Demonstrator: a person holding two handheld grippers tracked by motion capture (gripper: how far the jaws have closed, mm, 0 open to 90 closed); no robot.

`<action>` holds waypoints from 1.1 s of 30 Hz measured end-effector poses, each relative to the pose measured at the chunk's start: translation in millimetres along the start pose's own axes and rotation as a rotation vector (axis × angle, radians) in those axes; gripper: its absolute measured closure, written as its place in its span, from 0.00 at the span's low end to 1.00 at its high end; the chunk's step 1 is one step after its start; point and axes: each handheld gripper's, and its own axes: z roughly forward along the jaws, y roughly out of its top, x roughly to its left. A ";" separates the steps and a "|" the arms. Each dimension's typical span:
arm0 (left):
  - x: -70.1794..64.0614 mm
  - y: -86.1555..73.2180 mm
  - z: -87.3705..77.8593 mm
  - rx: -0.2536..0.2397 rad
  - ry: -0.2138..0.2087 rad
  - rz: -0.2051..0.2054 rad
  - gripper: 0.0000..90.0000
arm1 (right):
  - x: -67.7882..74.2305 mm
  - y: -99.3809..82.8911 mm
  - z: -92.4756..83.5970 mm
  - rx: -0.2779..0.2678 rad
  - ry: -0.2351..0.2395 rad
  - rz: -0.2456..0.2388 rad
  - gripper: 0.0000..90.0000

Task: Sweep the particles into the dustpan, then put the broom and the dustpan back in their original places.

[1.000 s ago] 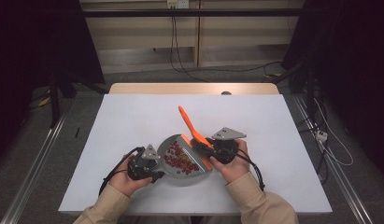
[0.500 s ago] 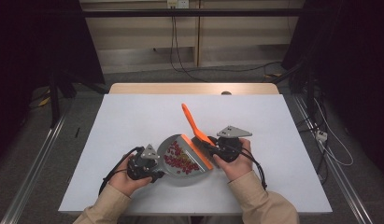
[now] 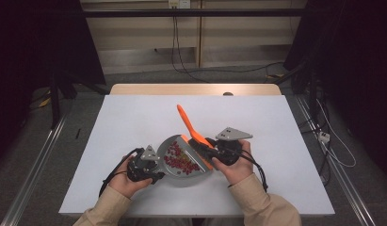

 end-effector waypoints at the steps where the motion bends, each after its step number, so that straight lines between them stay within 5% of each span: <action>1: 0.8 -0.4 -1.0 -0.006 0.005 -0.003 0.70 | -3.3 -0.1 -2.0 -0.006 -0.011 0.006 0.79; 10: 7.6 -3.0 -7.5 -0.027 0.020 -0.031 0.70 | -28.6 -3.0 -12.8 -0.033 -0.060 0.062 0.79; 33: 34.0 -15.7 -22.7 -0.069 0.114 -0.166 0.70 | -60.6 -10.6 -33.5 -0.047 -0.140 0.081 0.79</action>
